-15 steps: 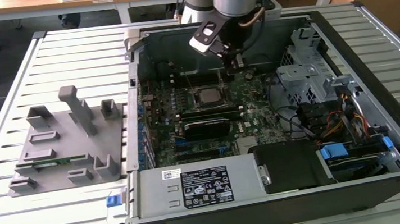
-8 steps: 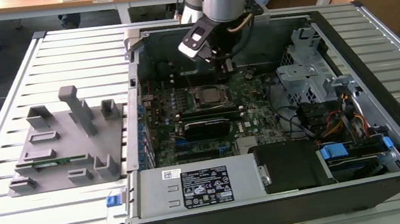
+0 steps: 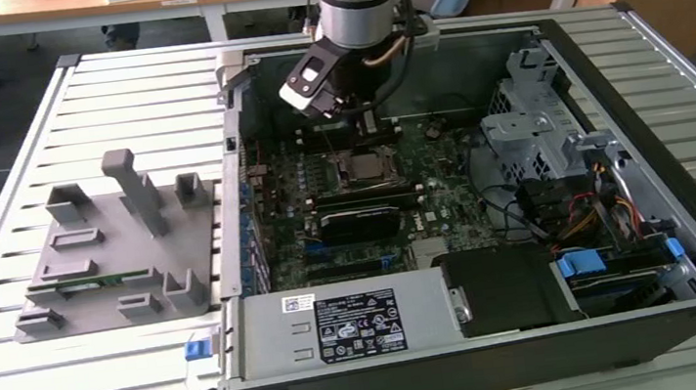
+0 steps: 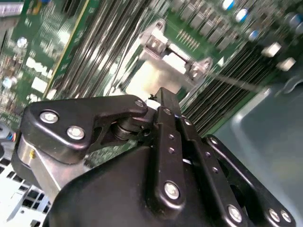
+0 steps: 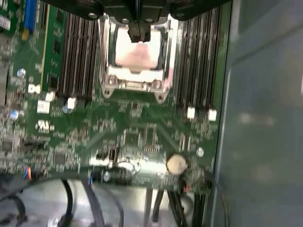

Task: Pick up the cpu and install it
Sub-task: 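Close the cpu cover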

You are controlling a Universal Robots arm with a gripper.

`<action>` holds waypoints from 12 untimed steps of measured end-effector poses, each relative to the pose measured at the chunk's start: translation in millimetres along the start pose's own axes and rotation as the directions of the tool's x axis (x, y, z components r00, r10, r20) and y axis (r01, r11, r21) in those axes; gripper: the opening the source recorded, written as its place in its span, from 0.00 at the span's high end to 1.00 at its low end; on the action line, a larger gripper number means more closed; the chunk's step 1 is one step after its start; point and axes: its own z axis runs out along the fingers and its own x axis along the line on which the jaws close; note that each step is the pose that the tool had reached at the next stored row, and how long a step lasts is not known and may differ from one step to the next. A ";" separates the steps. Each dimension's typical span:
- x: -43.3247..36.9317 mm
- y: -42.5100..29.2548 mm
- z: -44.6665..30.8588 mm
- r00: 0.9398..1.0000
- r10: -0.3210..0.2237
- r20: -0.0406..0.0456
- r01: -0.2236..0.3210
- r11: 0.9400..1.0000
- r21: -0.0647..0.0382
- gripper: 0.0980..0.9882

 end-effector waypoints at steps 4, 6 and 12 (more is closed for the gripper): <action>0.6 -9.7 2.6 1.000 0.000 0.000 0.000 1.000 0.000 0.99; 0.8 -12.1 5.0 1.000 0.000 0.000 0.000 1.000 0.000 0.99; 1.6 -15.2 13.4 1.000 0.000 0.000 0.000 1.000 0.000 0.99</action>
